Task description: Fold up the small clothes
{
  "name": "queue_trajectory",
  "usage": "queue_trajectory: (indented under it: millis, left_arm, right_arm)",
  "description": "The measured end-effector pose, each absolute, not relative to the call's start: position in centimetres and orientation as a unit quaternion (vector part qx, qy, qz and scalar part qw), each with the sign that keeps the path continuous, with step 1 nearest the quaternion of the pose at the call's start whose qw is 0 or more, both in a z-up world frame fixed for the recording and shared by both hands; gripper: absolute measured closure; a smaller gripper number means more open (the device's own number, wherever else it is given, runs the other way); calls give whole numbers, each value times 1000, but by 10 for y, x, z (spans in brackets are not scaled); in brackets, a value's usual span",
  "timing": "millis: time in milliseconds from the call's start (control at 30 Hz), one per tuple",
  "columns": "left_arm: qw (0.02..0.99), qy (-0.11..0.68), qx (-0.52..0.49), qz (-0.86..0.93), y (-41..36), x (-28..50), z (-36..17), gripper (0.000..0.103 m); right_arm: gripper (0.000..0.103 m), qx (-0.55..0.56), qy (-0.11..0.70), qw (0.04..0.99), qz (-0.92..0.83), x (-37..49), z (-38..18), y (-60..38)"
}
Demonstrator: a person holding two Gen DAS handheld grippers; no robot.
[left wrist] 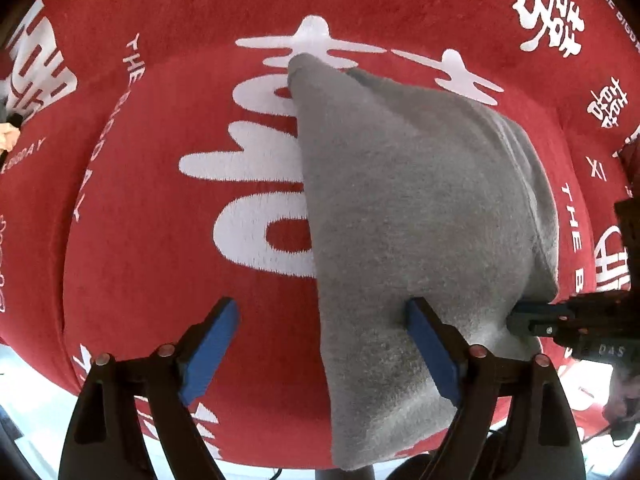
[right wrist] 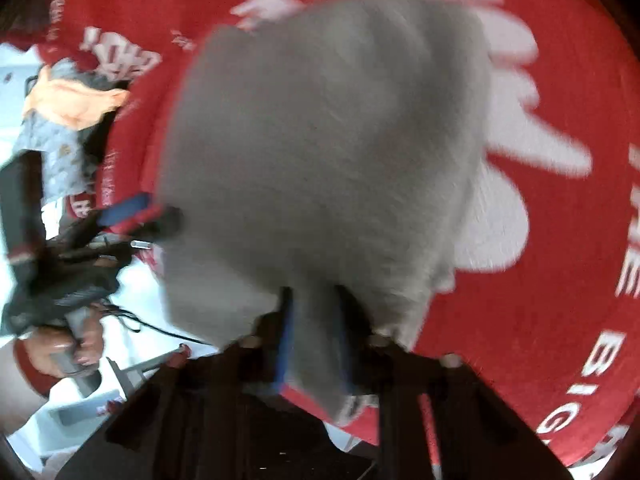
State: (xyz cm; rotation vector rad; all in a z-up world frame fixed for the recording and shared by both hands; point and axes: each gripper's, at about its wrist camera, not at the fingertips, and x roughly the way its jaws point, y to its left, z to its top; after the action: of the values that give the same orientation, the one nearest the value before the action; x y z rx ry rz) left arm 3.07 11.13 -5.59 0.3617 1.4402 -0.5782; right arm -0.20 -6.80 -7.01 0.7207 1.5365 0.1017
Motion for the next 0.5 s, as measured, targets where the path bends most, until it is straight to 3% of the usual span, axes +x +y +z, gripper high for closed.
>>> queue_trajectory:
  millis: [167, 200, 233, 500]
  left_arm:
    - [701, 637, 178, -266, 109, 29, -54, 15]
    - [704, 633, 186, -262, 107, 28, -53, 4]
    - [706, 631, 199, -253, 105, 26, -53, 0]
    - [704, 630, 205, -258, 94, 12, -54, 0]
  right_arm:
    - [94, 353, 669, 654, 18, -15, -68, -73]
    - [93, 344, 673, 655, 17, -13, -68, -70]
    - [91, 331, 677, 657, 15, -10, -67, -64]
    - [84, 307, 686, 659, -13, 3, -52, -52]
